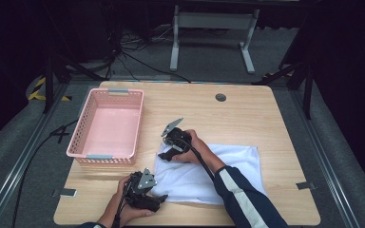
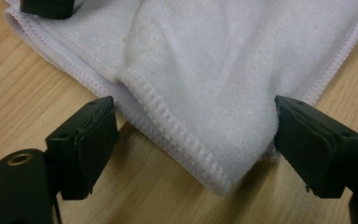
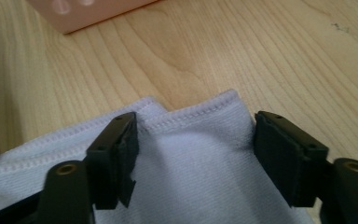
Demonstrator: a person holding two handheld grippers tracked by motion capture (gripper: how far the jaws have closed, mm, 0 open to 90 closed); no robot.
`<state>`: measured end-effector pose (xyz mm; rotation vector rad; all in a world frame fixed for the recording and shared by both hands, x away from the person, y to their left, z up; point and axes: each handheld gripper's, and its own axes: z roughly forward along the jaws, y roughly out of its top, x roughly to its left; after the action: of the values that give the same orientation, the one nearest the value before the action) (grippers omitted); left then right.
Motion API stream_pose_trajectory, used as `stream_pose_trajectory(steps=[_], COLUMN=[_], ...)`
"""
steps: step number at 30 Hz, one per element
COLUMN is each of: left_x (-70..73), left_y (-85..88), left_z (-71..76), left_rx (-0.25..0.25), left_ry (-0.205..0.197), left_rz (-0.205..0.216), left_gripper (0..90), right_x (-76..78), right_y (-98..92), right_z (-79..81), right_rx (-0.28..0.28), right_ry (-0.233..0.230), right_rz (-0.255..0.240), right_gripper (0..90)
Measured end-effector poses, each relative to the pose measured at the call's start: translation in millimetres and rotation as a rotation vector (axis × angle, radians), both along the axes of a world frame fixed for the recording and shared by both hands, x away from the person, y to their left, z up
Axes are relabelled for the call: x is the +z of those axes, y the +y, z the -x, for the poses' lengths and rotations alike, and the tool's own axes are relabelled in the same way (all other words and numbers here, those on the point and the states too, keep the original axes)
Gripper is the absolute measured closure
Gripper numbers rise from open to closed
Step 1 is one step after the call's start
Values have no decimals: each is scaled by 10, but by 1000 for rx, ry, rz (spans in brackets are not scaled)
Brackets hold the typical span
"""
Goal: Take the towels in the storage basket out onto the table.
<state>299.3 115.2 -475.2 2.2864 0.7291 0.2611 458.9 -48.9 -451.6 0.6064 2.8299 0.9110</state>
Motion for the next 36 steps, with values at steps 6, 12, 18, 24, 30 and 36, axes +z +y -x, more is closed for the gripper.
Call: stream_pose_trajectory(steps=[6,12,18,24,30,36], left_x=[28,36,43,53,66,78], left_y=[-19,-41,-42,-35,-15,17], left_z=[-39,-87,-103,-96,-103,-79], left_rx=[4,-7,-13,-21,-29,-11], left_ry=[-2,-7,-10,-9,-2,0], left_rz=[13,21,22,15,5,-9], left_gripper=[347,488,593,665,704,706], right_x=[33,54,54,8,29,55], right_y=[30,75,80,79,82,109], right_z=[35,82,81,11,10,57], right_rx=[66,88,43,-31,62,117], right_ry=[22,25,-45,-38,36,71], right_rz=[9,32,54,64,29,28], right_gripper=[568,687,388,197,503,741])
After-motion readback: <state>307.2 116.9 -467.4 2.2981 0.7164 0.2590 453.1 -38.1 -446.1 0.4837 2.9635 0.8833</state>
